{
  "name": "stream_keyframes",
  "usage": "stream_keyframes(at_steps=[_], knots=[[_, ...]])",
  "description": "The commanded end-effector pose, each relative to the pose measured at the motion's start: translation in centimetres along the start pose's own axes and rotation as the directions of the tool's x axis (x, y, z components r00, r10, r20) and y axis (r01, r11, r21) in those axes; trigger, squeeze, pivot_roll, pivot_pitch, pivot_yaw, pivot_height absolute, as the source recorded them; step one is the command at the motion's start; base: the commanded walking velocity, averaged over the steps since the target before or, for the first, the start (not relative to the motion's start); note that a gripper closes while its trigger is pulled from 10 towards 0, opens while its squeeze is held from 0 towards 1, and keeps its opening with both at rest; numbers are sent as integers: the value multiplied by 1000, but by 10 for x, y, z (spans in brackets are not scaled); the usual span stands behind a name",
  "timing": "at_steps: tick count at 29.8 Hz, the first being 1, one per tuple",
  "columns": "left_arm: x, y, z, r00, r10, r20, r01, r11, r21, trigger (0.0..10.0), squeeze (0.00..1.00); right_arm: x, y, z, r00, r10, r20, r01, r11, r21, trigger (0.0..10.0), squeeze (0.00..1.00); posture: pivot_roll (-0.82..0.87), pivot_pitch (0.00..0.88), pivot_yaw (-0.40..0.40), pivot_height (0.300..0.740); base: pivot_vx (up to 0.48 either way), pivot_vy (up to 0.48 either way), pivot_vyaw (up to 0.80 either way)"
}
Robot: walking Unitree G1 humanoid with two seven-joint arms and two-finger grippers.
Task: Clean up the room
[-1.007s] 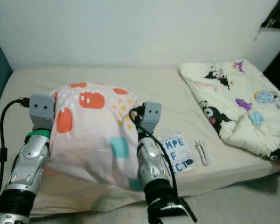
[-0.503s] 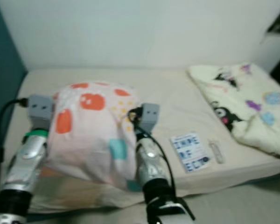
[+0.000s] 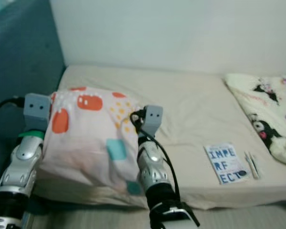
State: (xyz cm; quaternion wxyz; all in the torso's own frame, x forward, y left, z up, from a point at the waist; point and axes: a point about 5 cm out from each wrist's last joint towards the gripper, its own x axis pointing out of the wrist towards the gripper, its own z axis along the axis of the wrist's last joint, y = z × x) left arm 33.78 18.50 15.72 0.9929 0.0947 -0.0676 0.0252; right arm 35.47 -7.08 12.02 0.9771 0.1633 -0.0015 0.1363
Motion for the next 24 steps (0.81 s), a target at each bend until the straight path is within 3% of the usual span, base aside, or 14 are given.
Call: stream_keyframes(at_steps=[1, 6, 17, 24], knots=[[1, -21, 4, 997, -75, 5, 76, 996, -42, 10000, 0, 6, 35, 2, 996, 87, 34, -89, 995, 50, 10000, 0, 93, 0, 14, 740, 0, 0, 0], [1, -27, 2, 994, -106, -11, 106, 994, -21, 10000, 0, 6, 36, 1, 995, 92, 31, -93, 994, 51, 10000, 0, 94, 0, 10, 740, 0, 0, 0], [1, -23, -4, 988, -151, -36, 151, 989, 4, 10000, 0, 8, 34, 3, 997, 66, 30, -68, 995, 69, 10000, 0, 101, 0, -1, 740, 0, 0, 0], [14, -20, 3, 986, -166, -6, 166, 985, 56, 10000, 0, 18, 37, 6, 998, 54, 12, -55, 996, 77, 10000, 0, 102, 26, 11, 740, 0, 0, 0]])
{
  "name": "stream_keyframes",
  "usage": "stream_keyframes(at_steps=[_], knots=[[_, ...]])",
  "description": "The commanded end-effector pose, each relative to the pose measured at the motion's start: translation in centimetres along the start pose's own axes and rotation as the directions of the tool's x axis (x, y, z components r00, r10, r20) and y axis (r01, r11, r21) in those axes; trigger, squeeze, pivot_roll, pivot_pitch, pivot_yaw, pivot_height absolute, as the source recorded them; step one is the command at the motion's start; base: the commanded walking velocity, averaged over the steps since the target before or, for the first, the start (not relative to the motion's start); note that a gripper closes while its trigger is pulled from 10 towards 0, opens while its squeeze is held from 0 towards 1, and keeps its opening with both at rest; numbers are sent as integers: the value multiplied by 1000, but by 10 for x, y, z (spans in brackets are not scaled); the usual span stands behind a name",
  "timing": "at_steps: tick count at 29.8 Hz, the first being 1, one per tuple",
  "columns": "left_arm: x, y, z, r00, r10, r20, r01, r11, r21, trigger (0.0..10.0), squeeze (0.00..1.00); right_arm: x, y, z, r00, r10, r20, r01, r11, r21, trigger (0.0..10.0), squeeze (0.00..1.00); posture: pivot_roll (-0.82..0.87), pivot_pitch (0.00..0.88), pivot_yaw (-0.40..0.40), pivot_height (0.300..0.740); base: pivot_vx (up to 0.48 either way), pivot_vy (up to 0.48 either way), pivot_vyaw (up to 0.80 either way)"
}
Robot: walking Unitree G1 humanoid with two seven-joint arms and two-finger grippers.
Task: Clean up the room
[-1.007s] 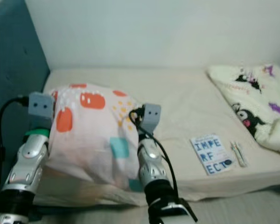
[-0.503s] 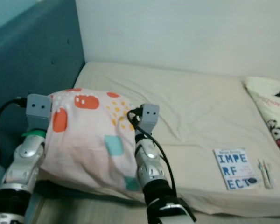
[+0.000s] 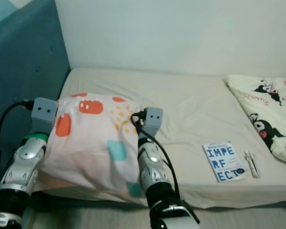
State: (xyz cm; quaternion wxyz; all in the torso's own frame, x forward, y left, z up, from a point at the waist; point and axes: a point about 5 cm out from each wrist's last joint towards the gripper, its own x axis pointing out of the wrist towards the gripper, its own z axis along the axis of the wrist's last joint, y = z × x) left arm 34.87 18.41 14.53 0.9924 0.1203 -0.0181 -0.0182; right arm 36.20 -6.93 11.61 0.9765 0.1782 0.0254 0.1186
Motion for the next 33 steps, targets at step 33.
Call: stream_keyframes(at_steps=[33], knots=[[41, 35, 62, 951, 81, 298, -149, 966, 214, 10000, 0, 36, 90, 48, 983, 165, 81, -166, 986, 6, 10000, 0, 137, 126, -32, 740, 0, 0, 0]])
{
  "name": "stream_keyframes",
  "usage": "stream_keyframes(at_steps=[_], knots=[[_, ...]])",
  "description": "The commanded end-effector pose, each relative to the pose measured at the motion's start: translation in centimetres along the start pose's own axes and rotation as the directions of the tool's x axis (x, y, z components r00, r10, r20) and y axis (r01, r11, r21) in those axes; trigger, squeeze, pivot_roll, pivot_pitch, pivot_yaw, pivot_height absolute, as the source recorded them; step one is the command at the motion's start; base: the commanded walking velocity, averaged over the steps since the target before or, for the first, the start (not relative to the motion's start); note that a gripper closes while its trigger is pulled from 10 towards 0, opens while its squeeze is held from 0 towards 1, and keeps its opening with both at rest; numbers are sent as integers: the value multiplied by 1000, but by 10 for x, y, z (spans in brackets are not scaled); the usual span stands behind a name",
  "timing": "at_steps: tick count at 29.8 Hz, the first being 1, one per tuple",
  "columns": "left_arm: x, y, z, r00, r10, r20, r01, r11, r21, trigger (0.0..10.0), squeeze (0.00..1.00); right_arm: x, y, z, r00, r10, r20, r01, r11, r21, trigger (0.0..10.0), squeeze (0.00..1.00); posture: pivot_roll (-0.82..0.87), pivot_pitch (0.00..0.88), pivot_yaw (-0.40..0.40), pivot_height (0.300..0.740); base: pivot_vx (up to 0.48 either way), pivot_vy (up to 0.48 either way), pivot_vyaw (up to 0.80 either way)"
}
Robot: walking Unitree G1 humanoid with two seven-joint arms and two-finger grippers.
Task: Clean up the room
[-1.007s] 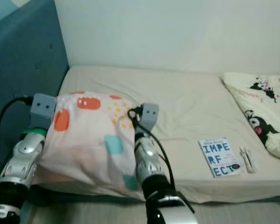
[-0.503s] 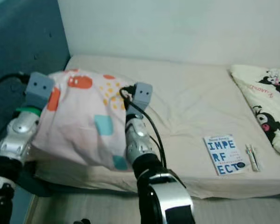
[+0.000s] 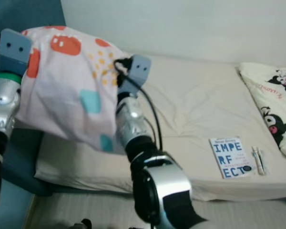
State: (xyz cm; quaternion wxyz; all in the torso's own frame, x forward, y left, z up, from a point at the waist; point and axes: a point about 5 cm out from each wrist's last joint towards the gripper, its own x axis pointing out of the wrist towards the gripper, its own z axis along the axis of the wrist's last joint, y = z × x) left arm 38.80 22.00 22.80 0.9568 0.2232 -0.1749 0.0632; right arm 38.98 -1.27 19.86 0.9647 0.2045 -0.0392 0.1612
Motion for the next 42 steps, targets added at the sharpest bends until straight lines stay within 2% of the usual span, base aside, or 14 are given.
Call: stream_keyframes(at_steps=[1, 4, 6, 10, 26, 32, 42], knots=[[-12, -29, -13, 996, -89, -22, 89, 996, -7, 10000, 0, -7, 12, -22, 996, 49, -68, -50, 998, -26, 10000, 0, 131, 135, -38, 740, 0, 0, 0], [-20, -38, -24, 994, -95, -51, 94, 995, -17, 10000, 0, -12, 8, -32, 994, 40, -99, -43, 999, -30, 10000, 0, 130, 137, -39, 740, 0, 0, 0], [-27, -43, -35, 991, -90, -102, 88, 996, -22, 10000, 0, -17, 4, -42, 990, 29, -136, -36, 998, -47, 10000, 0, 118, 150, -42, 740, 0, 0, 0], [-33, -48, -44, 985, -87, -146, 84, 996, -28, 10000, 0, -22, 1, -51, 986, 19, -168, -30, 998, -61, 10000, 0, 115, 154, -40, 740, 0, 0, 0], [-20, -37, -30, 994, -71, -83, 69, 997, -29, 10000, 0, -18, -7, -39, 994, -6, -106, 6, 1000, 4, 10000, 0, 130, 131, -36, 740, 0, 0, 0], [-16, -37, -26, 995, -75, -65, 73, 997, -27, 10000, 0, -17, -9, -36, 996, -9, -92, 9, 1000, 7, 10000, 0, 130, 124, -27, 720, 0, 0, 0], [-15, -45, -19, 994, -104, -36, 103, 994, -39, 10000, 0, -17, -13, -34, 997, -21, -78, 22, 1000, 12, 10000, 0, 131, 110, -13, 675, 0, 0, 0]])
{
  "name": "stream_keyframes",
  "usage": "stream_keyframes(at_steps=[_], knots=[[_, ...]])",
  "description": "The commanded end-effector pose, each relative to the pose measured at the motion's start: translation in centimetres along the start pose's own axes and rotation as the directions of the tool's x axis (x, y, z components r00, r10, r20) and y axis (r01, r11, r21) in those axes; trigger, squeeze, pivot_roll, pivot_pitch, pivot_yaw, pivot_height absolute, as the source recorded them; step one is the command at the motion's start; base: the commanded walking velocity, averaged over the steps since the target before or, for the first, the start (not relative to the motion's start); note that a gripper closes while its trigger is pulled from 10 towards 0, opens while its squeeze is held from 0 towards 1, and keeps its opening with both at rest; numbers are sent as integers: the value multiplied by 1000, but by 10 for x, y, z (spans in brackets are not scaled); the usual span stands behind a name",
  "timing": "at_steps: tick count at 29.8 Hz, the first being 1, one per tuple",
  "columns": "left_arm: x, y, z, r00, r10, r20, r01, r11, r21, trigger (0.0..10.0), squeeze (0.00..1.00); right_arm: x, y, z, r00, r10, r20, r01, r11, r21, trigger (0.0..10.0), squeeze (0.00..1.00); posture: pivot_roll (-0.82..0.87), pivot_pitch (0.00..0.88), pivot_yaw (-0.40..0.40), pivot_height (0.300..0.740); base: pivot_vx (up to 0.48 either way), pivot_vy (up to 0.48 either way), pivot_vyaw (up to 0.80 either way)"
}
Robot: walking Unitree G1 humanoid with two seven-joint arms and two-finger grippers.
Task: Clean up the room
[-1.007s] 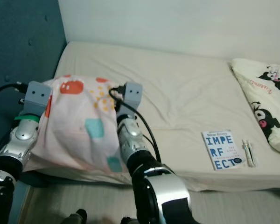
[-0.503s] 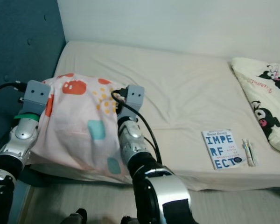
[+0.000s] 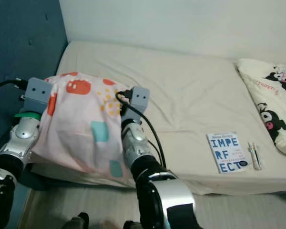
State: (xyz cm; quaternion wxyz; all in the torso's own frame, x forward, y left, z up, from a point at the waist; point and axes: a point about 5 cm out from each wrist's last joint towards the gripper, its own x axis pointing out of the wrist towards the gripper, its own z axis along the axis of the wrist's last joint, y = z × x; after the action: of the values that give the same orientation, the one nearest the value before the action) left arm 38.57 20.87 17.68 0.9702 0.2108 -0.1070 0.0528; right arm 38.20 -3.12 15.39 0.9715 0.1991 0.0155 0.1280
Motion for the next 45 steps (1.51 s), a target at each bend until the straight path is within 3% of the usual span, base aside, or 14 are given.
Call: stream_keyframes(at_steps=[1, 15, 30, 38, 45], knots=[[5, -15, 18, 994, -59, 93, 59, 998, -4, 10000, 0, 1, 18, 0, 998, 67, 17, -67, 998, 8, 10000, 0, 132, 108, -12, 670, 0, 0, 0], [5, -15, 18, 994, -61, 89, 62, 998, -6, 10000, 0, 0, 16, -1, 998, 63, 18, -63, 998, 9, 10000, 0, 133, 105, -16, 615, 0, 0, 0], [5, -12, 14, 996, -51, 70, 52, 999, -4, 10000, 0, -1, 17, -5, 998, 70, -2, -70, 998, -1, 10000, 0, 133, 118, -26, 615, 0, 0, 0], [1, -12, 9, 997, -50, 61, 50, 999, -5, 10000, 0, -2, 18, -7, 997, 74, -5, -74, 997, -1, 10000, 0, 132, 125, -36, 585, 0, 0, 0], [-1, -11, 5, 998, -46, 51, 46, 999, -2, 10000, 0, -2, 18, -7, 997, 75, -7, -75, 997, -3, 10000, 0, 133, 130, -40, 585, 0, 0, 0]])
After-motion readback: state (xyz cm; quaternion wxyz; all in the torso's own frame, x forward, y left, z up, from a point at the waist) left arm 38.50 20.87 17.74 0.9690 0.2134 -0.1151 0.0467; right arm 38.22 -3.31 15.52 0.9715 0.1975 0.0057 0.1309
